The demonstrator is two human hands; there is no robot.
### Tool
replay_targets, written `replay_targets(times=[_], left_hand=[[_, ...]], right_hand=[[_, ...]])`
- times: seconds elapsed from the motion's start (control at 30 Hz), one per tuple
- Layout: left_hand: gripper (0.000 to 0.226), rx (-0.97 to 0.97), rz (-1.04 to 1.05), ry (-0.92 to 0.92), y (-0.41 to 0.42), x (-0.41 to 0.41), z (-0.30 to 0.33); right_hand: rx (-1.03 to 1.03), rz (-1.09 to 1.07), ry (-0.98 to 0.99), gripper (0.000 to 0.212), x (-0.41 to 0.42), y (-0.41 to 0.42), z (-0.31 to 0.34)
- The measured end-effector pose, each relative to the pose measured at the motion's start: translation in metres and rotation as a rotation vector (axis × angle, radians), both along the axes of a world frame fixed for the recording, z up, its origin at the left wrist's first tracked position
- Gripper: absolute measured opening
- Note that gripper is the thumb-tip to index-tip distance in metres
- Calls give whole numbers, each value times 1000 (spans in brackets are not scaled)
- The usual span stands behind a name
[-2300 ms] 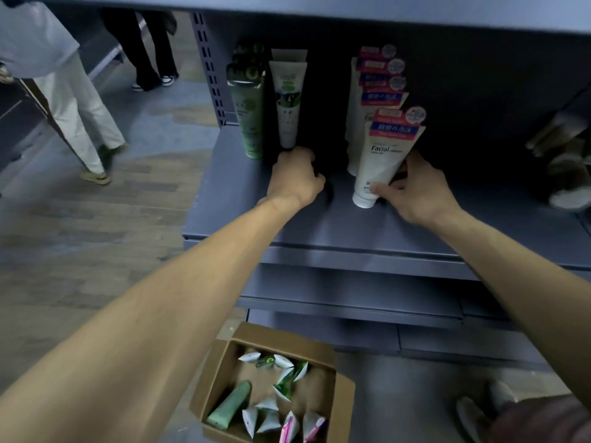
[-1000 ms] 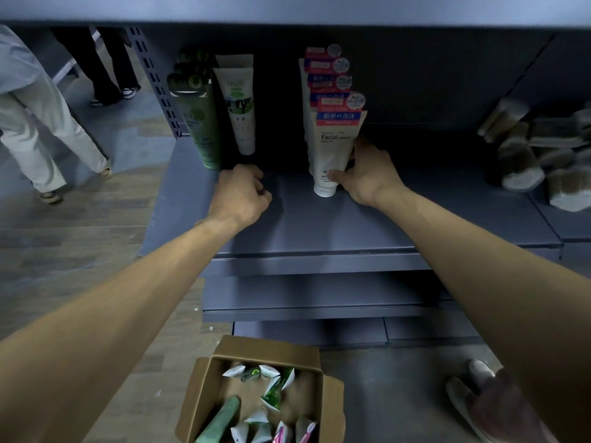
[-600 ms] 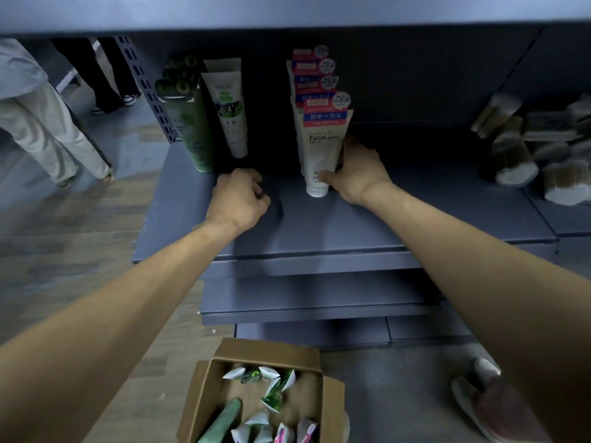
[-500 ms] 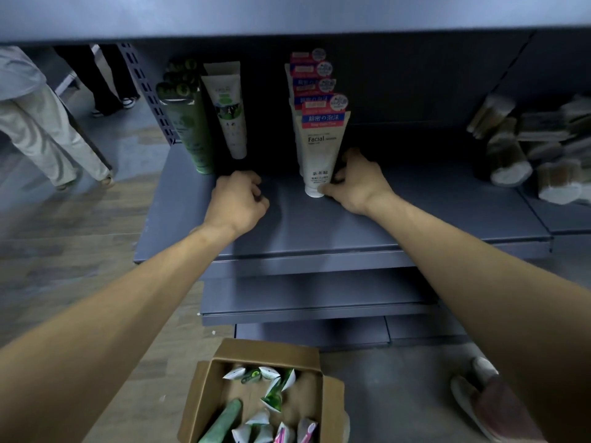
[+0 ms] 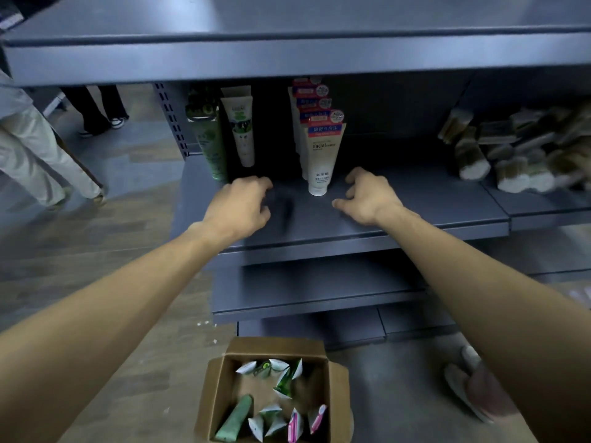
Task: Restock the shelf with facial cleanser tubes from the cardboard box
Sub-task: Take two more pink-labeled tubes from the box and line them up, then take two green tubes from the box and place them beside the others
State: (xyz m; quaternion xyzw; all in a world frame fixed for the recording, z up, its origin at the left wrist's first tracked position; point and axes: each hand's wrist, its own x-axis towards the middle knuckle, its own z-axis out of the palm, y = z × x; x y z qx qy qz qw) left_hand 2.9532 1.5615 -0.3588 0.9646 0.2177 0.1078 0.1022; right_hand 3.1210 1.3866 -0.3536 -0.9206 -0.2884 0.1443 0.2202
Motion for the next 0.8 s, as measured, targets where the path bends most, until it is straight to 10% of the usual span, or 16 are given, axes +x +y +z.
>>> replay_targets(times=[0.8], left_hand=[[25,-15,-49,134,-10,-111,-57]], right_hand=[[-22,96,126,28,-132,-3,-66]])
